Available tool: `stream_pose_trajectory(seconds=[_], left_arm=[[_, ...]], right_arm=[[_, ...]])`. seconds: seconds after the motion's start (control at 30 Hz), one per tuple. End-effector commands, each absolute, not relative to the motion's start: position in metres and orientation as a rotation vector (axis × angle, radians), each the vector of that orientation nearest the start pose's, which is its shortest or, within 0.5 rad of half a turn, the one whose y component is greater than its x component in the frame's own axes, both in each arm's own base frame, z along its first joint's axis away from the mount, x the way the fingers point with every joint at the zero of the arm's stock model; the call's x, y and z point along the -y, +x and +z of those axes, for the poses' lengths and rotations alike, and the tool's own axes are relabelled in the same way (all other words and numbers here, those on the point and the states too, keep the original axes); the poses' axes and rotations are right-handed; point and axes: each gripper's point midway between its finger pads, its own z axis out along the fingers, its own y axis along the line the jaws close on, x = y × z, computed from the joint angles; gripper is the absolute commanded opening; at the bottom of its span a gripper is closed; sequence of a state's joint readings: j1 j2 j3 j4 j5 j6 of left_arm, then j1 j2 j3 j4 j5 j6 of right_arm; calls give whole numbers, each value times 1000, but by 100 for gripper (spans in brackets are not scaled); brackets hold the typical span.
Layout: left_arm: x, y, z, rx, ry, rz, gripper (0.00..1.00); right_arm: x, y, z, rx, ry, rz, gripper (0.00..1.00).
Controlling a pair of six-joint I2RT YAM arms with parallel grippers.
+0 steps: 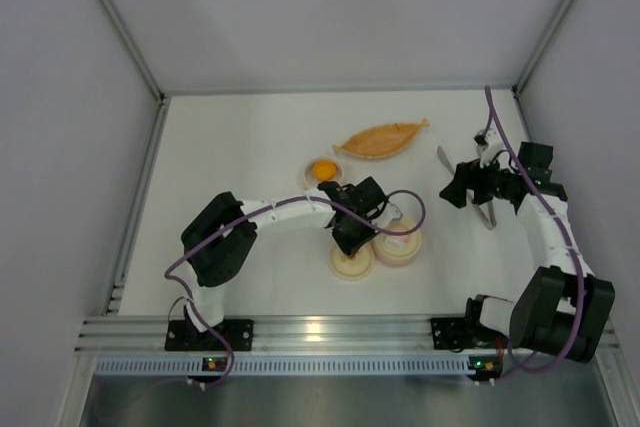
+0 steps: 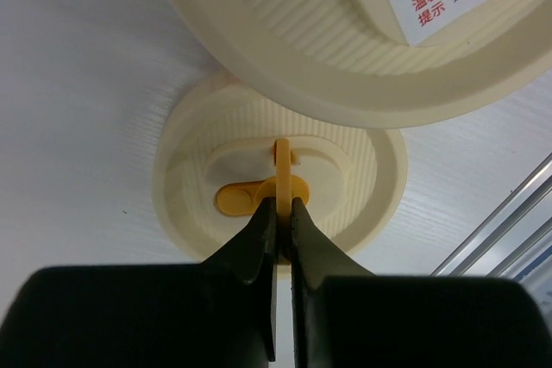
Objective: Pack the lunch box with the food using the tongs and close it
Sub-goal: Pick up the box lid from the center of the board, then screw the box lid onto the packing box.
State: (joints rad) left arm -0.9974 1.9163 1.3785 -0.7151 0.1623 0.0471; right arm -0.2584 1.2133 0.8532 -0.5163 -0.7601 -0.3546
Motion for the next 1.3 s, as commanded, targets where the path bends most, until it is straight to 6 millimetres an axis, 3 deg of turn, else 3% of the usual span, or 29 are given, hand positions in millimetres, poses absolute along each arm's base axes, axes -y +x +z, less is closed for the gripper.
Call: stream_pose_trajectory(seconds=[0.0,0.17,0.3,0.43,0.47,0.53,0.57,0.6,0.67,0.73,0.77,0.8,0.9,1.03,1.13,1.27], left_arm=[[344,191,54,-2478,1472,-420,3],[325,189,76,-2473,1498,-413,0],[300,185,119,-2464,1546,-451,0],[290,218,172,-2422,1454,-454,0],[278,237,180,-2453,1376,-468,0],[270,257,180,-2523,1321,-518,0],[262,288,199,-2501,1212,-526,0],[261,305,188,-2544,1185,-533,0],[251,332,191,-2567,1109,-556,0],[256,363,189,-2540,1072,-509,0],[254,380,175,-2554,1059,-444,0],[259,393,184,-2507,1043,-419,0],[267,418,183,-2478,1009,-390,0],[269,429,162,-2501,992,-359,0],[274,428,153,-2516,1001,-400,0],[274,426,143,-2540,1014,-401,0]], right_arm=[[-29,320,170,-2094,-450,546,81],[-30,319,170,-2092,-454,555,81],[-31,317,170,-2091,-455,560,81],[-31,317,168,-2090,-450,562,81],[-32,317,167,-2094,-441,567,81],[-33,316,165,-2096,-434,575,81],[-32,317,165,-2093,-423,575,81],[-33,317,165,-2092,-420,577,81],[-33,316,165,-2089,-414,580,81],[-34,316,165,-2086,-411,579,82],[-34,316,166,-2077,-411,572,82],[-34,315,164,-2079,-408,573,83],[-34,314,163,-2081,-402,570,84],[-36,310,163,-2065,-399,576,88],[-38,307,158,-2066,-388,588,98],[-39,306,158,-2064,-390,589,99]])
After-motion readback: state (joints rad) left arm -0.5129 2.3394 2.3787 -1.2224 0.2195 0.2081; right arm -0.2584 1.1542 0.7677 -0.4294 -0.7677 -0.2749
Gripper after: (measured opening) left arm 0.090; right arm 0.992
